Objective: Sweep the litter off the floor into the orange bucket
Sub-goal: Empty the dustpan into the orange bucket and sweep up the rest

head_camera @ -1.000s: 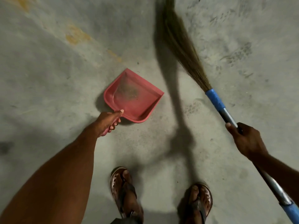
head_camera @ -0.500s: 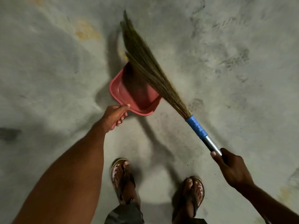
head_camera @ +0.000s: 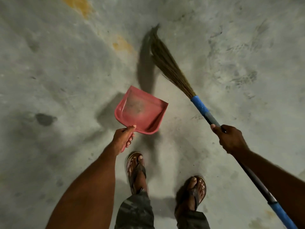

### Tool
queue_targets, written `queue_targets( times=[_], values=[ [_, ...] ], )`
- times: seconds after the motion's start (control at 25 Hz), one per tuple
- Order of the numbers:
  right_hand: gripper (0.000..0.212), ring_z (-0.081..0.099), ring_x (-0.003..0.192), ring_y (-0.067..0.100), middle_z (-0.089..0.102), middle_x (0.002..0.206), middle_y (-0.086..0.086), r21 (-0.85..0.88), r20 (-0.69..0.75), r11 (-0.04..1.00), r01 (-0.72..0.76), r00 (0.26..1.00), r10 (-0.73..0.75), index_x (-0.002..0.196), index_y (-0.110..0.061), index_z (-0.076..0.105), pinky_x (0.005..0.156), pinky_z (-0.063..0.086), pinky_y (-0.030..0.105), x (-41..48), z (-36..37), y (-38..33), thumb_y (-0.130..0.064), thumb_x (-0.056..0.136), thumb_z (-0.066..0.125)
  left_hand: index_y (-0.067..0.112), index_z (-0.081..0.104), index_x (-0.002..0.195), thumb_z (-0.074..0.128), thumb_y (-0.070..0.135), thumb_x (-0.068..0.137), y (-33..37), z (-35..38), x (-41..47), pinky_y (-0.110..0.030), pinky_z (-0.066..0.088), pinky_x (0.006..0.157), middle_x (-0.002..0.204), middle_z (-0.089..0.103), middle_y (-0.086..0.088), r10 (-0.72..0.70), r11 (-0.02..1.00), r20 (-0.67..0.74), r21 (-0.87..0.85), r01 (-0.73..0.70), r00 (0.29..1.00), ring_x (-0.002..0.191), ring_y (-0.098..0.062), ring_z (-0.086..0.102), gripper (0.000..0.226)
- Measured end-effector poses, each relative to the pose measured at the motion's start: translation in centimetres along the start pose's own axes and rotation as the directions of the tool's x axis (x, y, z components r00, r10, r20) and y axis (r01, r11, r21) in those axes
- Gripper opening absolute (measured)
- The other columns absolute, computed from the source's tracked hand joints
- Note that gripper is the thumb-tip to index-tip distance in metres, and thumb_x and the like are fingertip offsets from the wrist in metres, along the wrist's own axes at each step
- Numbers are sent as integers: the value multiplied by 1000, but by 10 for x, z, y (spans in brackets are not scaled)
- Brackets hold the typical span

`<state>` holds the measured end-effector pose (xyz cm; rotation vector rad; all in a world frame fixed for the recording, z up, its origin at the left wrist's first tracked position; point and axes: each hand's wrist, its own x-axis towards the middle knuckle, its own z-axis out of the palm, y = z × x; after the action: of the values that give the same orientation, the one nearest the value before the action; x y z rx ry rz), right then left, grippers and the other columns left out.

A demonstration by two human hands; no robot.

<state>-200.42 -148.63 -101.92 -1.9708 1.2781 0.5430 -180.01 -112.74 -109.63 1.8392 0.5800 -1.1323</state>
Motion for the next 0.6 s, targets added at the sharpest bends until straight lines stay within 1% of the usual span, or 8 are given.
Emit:
queue_targets(
  times=[0.04,0.12,0.16,0.24,0.36,0.48,0.52,0.6],
  values=[
    [65,58,54,29,66,70,17,-24,11,1000,-14,1000,14,76,-9,59,56,58,48,19,15,0,-72,91,54,9,62,72,71,39,96,-6,-2,19,-19,27,38,54,51,-3,-4,1000,-15,4,4,1000,38,-11,37,40],
    [65,56,49,27,62,65,14,-51,59,999,-17,998,20,76,-6,57,46,53,40,53,49,8,-69,92,55,10,62,73,72,40,96,-16,-4,63,-19,28,38,52,53,0,-5,1000,-51,6,5,999,38,-10,38,39],
    [65,53,47,26,57,62,11,-57,86,998,0,996,5,74,-5,54,44,49,36,65,66,13,-68,93,56,11,62,73,72,40,96,-19,-6,85,-18,28,37,51,52,1,-2,1000,-67,4,2,998,37,-10,37,38],
    [67,46,47,22,50,57,5,-55,128,998,40,991,-32,73,-4,50,48,43,34,80,98,27,-68,93,56,11,63,74,71,43,95,-25,-10,127,-19,28,37,50,52,2,-3,1000,-86,4,3,996,37,-9,38,39],
    [63,44,45,15,47,51,-5,-100,190,985,138,975,-118,65,-13,50,52,39,34,61,117,47,-71,90,55,9,64,74,72,45,94,-23,-15,155,-20,30,37,51,52,1,43,999,-73,19,-42,996,38,-9,39,41],
    [58,42,45,7,46,50,-6,-176,280,954,242,942,-187,64,-20,49,51,36,34,26,108,56,-71,89,53,10,64,74,72,40,95,-15,-19,155,-20,30,38,55,53,-1,89,995,-78,-40,-92,993,39,-10,39,37],
    [55,41,45,7,46,50,-6,-165,293,956,243,937,-188,64,-22,49,51,36,34,12,103,58,-70,89,53,11,63,74,71,37,95,-14,-21,149,-20,29,38,57,54,-2,103,990,-90,-82,-111,991,40,-11,39,34],
    [46,41,45,7,47,50,-6,-115,258,966,231,946,-195,68,-26,51,51,36,34,-18,89,57,-66,91,54,12,62,74,70,33,96,-9,-27,128,-21,29,38,62,55,-4,141,972,-123,-169,-161,982,42,-11,40,32]
  ],
)
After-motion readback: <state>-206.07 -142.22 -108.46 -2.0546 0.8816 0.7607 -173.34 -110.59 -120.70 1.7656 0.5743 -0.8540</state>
